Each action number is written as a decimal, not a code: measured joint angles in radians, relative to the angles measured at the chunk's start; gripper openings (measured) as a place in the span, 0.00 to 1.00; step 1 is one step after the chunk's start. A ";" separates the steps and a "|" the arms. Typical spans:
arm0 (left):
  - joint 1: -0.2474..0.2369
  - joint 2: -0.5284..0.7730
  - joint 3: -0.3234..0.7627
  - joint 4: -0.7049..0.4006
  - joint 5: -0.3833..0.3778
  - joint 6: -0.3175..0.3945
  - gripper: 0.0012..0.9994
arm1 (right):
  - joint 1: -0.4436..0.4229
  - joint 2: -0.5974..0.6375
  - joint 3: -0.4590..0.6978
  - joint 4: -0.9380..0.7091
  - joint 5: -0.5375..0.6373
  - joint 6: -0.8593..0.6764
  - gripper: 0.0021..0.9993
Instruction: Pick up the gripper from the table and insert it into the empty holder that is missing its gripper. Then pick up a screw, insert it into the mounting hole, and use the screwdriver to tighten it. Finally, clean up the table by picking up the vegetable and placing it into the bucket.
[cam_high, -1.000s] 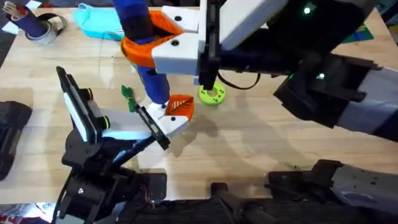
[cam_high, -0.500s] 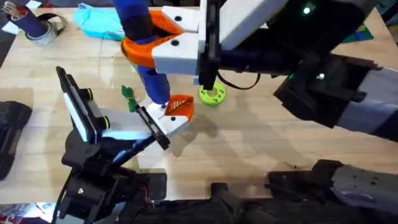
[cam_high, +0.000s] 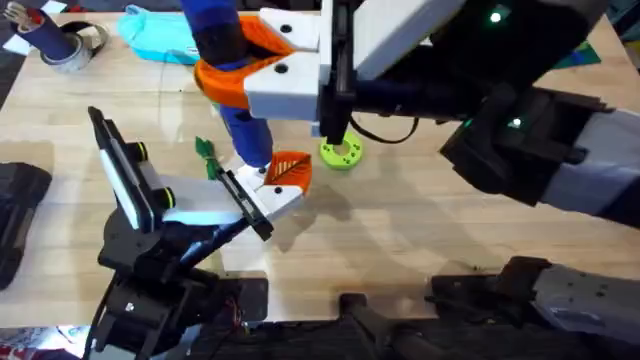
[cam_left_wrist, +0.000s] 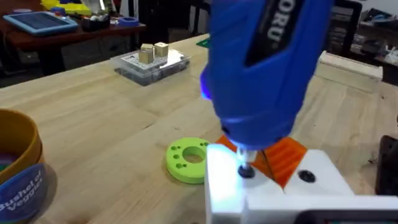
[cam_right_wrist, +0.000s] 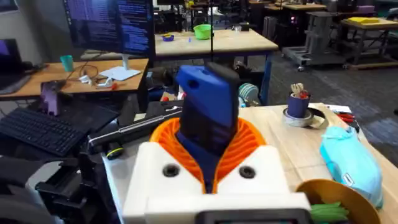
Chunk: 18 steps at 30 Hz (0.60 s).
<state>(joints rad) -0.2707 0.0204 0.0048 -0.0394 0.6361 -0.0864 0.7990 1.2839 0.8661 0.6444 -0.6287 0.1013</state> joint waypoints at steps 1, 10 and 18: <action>0.000 0.000 0.000 0.001 0.000 0.000 0.01 | 0.000 0.000 0.000 0.001 -0.001 0.000 0.04; 0.000 0.000 0.000 0.002 0.000 0.000 0.01 | 0.000 0.000 -0.008 0.040 -0.006 0.002 0.04; 0.000 0.000 0.000 -0.003 0.000 0.000 0.01 | -0.001 -0.008 -0.012 0.257 -0.084 0.004 0.04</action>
<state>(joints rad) -0.2703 0.0204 0.0051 -0.0420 0.6357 -0.0864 0.7981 1.2762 0.8541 0.9017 -0.7132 0.1055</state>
